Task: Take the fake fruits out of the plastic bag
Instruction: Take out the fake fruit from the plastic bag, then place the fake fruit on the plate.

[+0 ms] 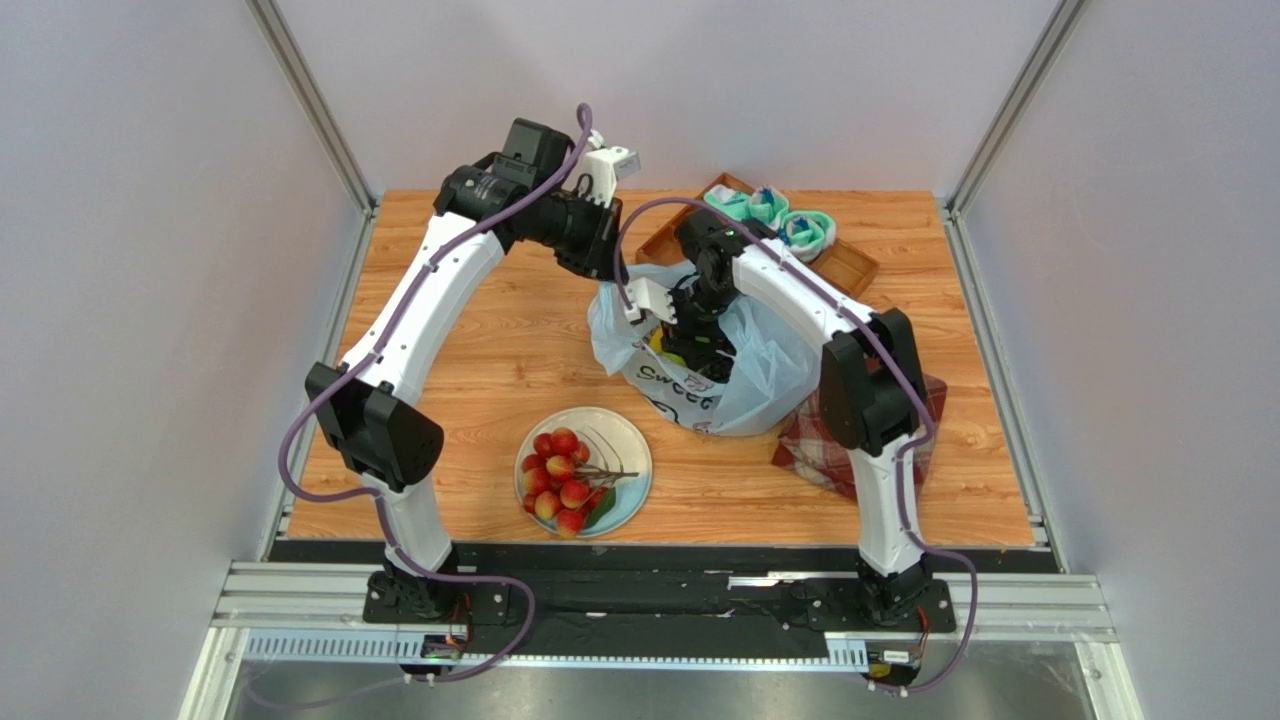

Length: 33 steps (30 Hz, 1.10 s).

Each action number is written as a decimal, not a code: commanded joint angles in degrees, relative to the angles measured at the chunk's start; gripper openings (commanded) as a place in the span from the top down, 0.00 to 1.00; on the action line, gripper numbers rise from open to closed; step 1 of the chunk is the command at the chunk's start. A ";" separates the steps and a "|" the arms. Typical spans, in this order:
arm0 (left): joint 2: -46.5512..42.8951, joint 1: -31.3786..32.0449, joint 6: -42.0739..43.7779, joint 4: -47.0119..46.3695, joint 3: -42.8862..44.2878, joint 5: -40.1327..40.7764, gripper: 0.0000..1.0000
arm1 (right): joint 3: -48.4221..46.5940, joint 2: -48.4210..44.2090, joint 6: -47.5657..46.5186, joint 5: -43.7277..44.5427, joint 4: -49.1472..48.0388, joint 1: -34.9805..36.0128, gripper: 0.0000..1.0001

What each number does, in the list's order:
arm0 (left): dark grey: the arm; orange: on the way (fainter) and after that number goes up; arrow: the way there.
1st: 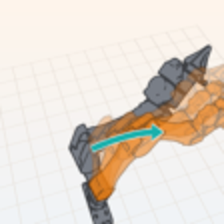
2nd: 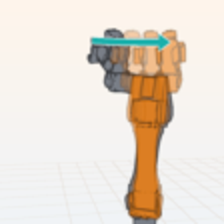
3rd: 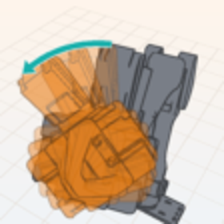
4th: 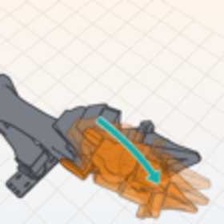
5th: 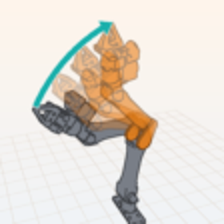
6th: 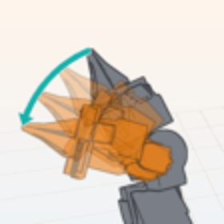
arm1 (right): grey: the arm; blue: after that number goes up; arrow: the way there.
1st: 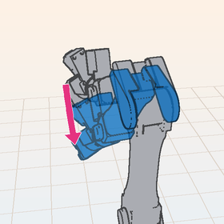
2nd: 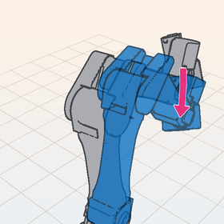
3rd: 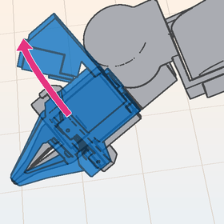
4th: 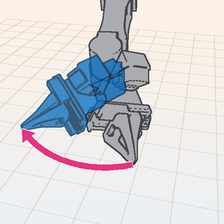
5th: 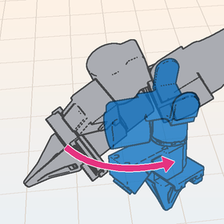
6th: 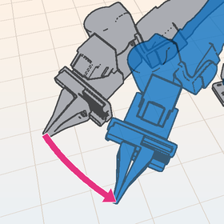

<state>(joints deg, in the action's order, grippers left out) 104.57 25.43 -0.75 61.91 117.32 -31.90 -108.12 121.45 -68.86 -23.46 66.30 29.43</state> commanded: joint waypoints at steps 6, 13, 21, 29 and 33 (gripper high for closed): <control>-1.57 0.76 0.67 -0.47 0.02 -2.82 1.00 | 6.86 -27.39 8.73 -4.13 -4.69 -0.43 0.56; -0.69 0.76 0.67 -0.56 1.95 -0.53 1.00 | 8.09 -37.50 14.80 -7.56 0.85 5.36 0.52; 0.19 0.67 2.07 -0.65 5.38 5.00 1.00 | 16.61 -37.17 15.07 -2.03 -7.23 22.77 0.52; -5.69 0.67 4.09 0.23 1.69 7.38 1.00 | 13.64 -20.93 17.09 2.19 -13.74 23.57 0.55; -7.89 0.59 4.53 0.67 -0.24 7.99 1.00 | 11.36 -14.76 17.71 2.37 -15.59 22.95 0.55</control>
<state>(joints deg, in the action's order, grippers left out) 101.62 25.89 1.93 62.30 117.97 -25.04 -92.49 102.83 -52.90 -22.74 54.94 53.10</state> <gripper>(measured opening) 0.007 0.652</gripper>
